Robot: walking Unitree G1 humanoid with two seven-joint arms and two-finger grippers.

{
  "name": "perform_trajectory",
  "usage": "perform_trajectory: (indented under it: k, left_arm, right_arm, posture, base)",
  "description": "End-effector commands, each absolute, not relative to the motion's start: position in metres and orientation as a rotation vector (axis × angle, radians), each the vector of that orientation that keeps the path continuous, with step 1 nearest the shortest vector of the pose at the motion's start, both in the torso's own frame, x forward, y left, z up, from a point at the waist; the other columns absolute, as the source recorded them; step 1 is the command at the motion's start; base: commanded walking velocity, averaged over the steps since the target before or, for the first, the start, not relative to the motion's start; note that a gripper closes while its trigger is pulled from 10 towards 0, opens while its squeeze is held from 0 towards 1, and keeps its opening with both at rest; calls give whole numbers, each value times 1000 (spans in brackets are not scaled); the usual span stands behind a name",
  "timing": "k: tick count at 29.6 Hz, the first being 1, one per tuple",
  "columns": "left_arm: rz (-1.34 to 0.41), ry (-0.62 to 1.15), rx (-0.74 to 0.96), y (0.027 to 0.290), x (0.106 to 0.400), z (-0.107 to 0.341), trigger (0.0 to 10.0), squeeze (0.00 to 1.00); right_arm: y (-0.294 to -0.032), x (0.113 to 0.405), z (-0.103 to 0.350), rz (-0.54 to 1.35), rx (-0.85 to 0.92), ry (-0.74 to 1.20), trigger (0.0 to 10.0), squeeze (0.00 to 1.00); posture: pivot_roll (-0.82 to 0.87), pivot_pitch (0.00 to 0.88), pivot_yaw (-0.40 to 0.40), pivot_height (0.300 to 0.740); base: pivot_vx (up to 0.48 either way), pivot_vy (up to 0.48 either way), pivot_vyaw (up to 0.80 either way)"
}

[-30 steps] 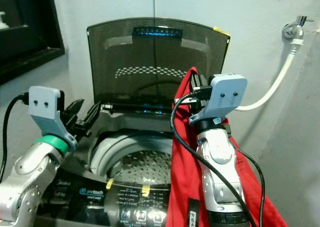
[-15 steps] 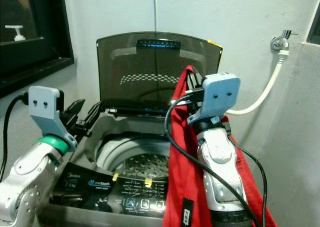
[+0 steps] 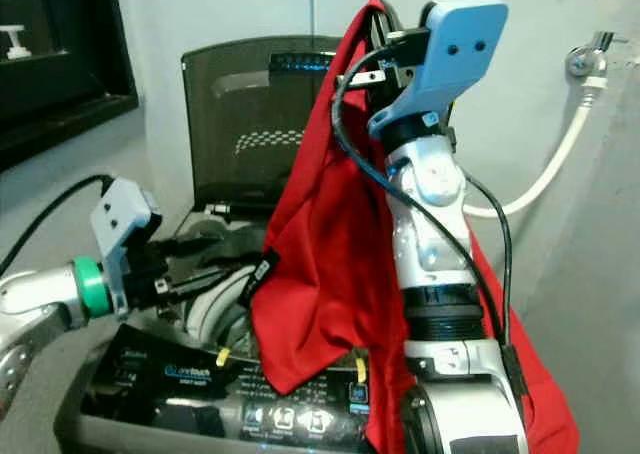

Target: Clothes washing

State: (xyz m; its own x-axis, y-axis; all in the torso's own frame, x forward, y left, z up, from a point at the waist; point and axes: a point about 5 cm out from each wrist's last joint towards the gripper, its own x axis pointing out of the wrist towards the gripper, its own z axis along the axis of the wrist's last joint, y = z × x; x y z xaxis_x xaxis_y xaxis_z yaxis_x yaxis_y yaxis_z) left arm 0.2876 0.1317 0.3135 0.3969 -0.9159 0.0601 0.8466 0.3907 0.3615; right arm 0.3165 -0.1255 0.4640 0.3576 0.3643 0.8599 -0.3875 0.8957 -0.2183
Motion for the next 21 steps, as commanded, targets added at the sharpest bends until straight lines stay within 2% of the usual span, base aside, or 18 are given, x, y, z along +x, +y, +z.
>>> perform_trajectory:
  k: [1, 2, 3, 5, 8, 10, 11, 12, 14, 16, 17, 19, 21]
  left_arm:
    - [-1420, -245, 221, 107, 263, 311, 10000, 0]
    - [-1420, -245, 221, 107, 263, 311, 10000, 0]
    - [-1556, -222, 163, 90, 257, 307, 10000, 0]
    - [-1680, -117, 48, 63, 269, 294, 10000, 0]
    - [-1694, -88, 31, 57, 273, 290, 10000, 0]
    - [-1588, -93, 59, 53, 311, 290, 10000, 0]
    - [-1588, -93, 59, 53, 311, 290, 10000, 0]
    - [-1471, -102, 69, 55, 337, 294, 10000, 0]
    - [-1257, -122, 97, 59, 370, 300, 10000, 0]
    - [-1068, -140, 124, 67, 388, 306, 10000, 0]
    - [-1068, -140, 124, 67, 388, 306, 10000, 0]
    - [-846, -209, 140, 87, 402, 326, 10000, 0]
    - [-785, -249, 175, 93, 404, 334, 10000, 0]
  right_arm:
    - [-123, 306, 472, 591, 25, -1141, 10000, 0]
    - [-123, 306, 472, 591, 25, -1141, 10000, 0]
    - [-122, 306, 477, 616, 54, -1148, 10000, 0]
    - [-119, 296, 489, 696, 124, -1192, 10000, 0]
    - [-118, 292, 492, 718, 140, -1204, 10000, 0]
    - [-123, 279, 497, 816, 218, -1225, 10000, 0]
    - [-123, 279, 497, 816, 218, -1225, 10000, 0]
    - [-125, 270, 497, 886, 258, -1228, 10000, 0]
    - [-129, 259, 494, 976, 304, -1222, 10000, 0]
    - [-133, 255, 492, 1009, 322, -1215, 10000, 0]
    - [-133, 255, 492, 1009, 322, -1215, 10000, 0]
    - [-139, 249, 486, 1017, 308, -1207, 10000, 0]
    - [-140, 250, 482, 994, 275, -1193, 10000, 0]
  posture:
    - [64, 104, 72, 740]
    - [64, 104, 72, 740]
    - [62, 108, 80, 740]
    - [56, 112, 88, 740]
    - [56, 112, 88, 740]
    - [31, 124, 105, 740]
    - [31, 124, 105, 740]
    - [26, 131, 110, 740]
    - [17, 133, 116, 740]
    - [8, 135, 121, 740]
    - [8, 135, 121, 740]
    - [-1, 137, 126, 740]
    - [-2, 136, 127, 740]
  base:
    - [0, 0, 0]
    - [0, 0, 0]
    - [0, 0, 0]
    - [0, 0, 0]
    - [0, 0, 0]
    - [0, 0, 0]
    - [0, 0, 0]
    - [0, 0, 0]
    - [0, 0, 0]
    - [0, 0, 0]
    - [0, 0, 0]
    - [0, 0, 0]
    - [0, 0, 0]
